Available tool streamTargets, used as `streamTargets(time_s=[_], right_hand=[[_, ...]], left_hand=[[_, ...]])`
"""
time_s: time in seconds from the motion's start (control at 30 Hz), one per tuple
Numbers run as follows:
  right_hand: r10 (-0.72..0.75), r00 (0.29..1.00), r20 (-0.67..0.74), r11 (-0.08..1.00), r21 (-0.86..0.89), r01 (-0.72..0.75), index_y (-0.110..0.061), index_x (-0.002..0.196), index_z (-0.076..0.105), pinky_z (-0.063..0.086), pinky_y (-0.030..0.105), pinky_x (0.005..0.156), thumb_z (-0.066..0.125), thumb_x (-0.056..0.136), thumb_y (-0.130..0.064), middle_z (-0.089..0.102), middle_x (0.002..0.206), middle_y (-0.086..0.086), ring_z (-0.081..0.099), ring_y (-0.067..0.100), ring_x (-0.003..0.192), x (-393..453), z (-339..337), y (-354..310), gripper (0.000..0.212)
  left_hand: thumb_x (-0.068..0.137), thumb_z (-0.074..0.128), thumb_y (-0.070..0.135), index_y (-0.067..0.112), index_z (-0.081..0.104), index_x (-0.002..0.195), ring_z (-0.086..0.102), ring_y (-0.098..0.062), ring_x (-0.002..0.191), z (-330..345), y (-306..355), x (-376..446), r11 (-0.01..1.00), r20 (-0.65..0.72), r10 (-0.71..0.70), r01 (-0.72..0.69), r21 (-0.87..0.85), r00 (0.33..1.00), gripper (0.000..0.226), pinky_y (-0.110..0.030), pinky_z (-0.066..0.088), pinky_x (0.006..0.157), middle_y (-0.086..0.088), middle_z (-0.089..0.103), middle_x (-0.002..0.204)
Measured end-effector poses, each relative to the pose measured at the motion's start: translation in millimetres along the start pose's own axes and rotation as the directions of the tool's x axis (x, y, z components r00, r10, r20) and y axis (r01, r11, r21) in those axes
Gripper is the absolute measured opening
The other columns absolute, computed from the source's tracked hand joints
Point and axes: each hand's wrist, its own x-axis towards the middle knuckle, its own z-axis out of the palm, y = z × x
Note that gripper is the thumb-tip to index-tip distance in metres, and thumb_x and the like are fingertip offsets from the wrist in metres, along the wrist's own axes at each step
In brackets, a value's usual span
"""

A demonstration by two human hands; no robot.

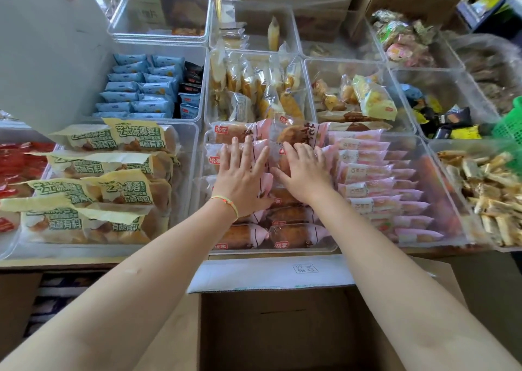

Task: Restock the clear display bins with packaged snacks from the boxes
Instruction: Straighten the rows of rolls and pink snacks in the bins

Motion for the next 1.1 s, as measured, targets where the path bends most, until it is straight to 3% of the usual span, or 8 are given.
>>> streamTargets(time_s=[0.17, 0.37, 0.47, 0.53, 0.7, 0.8, 0.9, 1.1], right_hand=[[-0.065, 0.995, 0.079, 0.998, -0.021, 0.067, -0.027, 0.161, 0.001, -0.006, 0.051, 0.123, 0.023, 0.09, -0.075, 0.002, 0.168, 0.005, -0.003, 0.025, 0.155, -12.9, 12.5, 10.4, 0.088], [-0.108, 0.994, 0.026, 0.989, -0.104, 0.11, -0.021, 0.158, 0.019, 0.008, 0.053, 0.121, 0.008, 0.08, -0.079, 0.037, 0.15, 0.013, 0.03, 0.034, 0.141, -5.9, 10.2, 6.5, 0.098], [-0.096, 0.994, 0.044, 0.993, -0.062, 0.098, -0.018, 0.155, 0.027, 0.019, 0.05, 0.118, 0.036, 0.083, -0.079, 0.042, 0.144, 0.012, 0.036, 0.033, 0.135, -2.0, 3.9, 6.8, 0.094], [-0.055, 0.993, 0.103, 0.996, -0.061, 0.061, -0.018, 0.15, 0.034, 0.027, 0.049, 0.115, 0.051, 0.08, -0.078, 0.042, 0.144, 0.012, 0.037, 0.032, 0.134, 2.4, -11.5, 9.3, 0.094], [0.047, 0.942, 0.333, 0.997, -0.073, -0.024, -0.018, 0.144, 0.04, 0.024, 0.053, 0.114, 0.074, 0.072, -0.064, 0.048, 0.141, 0.011, 0.035, 0.034, 0.136, 5.8, -42.3, 19.0, 0.092], [0.098, 0.938, 0.333, 0.994, -0.082, -0.075, -0.013, 0.137, 0.045, 0.028, 0.051, 0.113, 0.081, 0.065, -0.065, 0.05, 0.137, 0.01, 0.039, 0.033, 0.133, -4.0, -43.6, 13.5, 0.095], [0.136, 0.94, 0.314, 0.983, 0.074, -0.167, -0.011, 0.142, 0.037, 0.045, 0.045, 0.1, 0.086, 0.068, -0.053, 0.042, 0.141, 0.012, 0.048, 0.033, 0.128, -20.7, -49.9, 5.9, 0.097], [0.068, 0.908, 0.413, 0.996, 0.028, -0.088, -0.016, 0.127, 0.042, 0.05, 0.033, 0.067, 0.085, 0.071, -0.039, 0.054, 0.115, 0.003, 0.059, 0.022, 0.096, -56.2, -91.4, -10.6, 0.074]], left_hand=[[0.076, 0.033, 0.083, 0.026, -0.023, 0.153, -0.018, -0.045, 0.146, 6.0, -3.8, 10.4, 1.0, 0.018, -0.007, 0.007, 0.016, 1.0, 0.11, -0.064, -0.003, 0.116, -0.018, -0.024, 0.16], [0.077, 0.039, 0.081, 0.027, -0.022, 0.153, -0.014, -0.044, 0.147, 8.5, -3.4, 11.8, 1.0, 0.005, 0.001, -0.001, 0.003, 1.0, 0.111, -0.064, -0.003, 0.116, -0.017, -0.018, 0.161], [0.076, 0.038, 0.083, 0.029, -0.026, 0.151, -0.014, -0.044, 0.147, 9.9, -4.7, 13.2, 1.0, 0.0, -0.003, 0.003, -0.006, 1.0, 0.113, -0.064, -0.004, 0.116, -0.017, -0.018, 0.162], [0.072, 0.021, 0.087, 0.029, -0.026, 0.151, -0.014, -0.044, 0.147, 10.5, -5.0, 14.8, 1.0, 0.003, -0.007, 0.007, -0.003, 1.0, 0.109, -0.064, -0.004, 0.116, -0.017, -0.017, 0.162], [0.066, 0.001, 0.084, 0.028, -0.023, 0.152, -0.011, -0.045, 0.148, 8.1, -4.7, 14.9, 1.0, 0.019, -0.01, 0.011, -0.01, 1.0, 0.105, -0.064, -0.004, 0.115, -0.018, -0.014, 0.162], [0.069, 0.003, 0.085, 0.028, -0.022, 0.152, -0.01, -0.044, 0.148, 6.0, -5.2, 14.9, 1.0, 0.035, -0.012, 0.012, -0.004, 0.999, 0.104, -0.064, -0.003, 0.116, -0.018, -0.013, 0.162], [0.07, 0.007, 0.09, 0.028, -0.025, 0.151, -0.014, -0.045, 0.147, -0.7, -5.3, 15.2, 1.0, 0.096, -0.005, 0.004, 0.014, 0.995, 0.108, -0.063, -0.004, 0.116, -0.018, -0.018, 0.161], [0.078, 0.05, 0.077, 0.04, -0.012, 0.154, -0.017, -0.038, 0.148, -37.7, -24.9, -2.2, 0.994, 0.131, 0.098, -0.091, -0.053, 0.987, 0.105, -0.058, -0.001, 0.12, -0.013, -0.021, 0.162]])
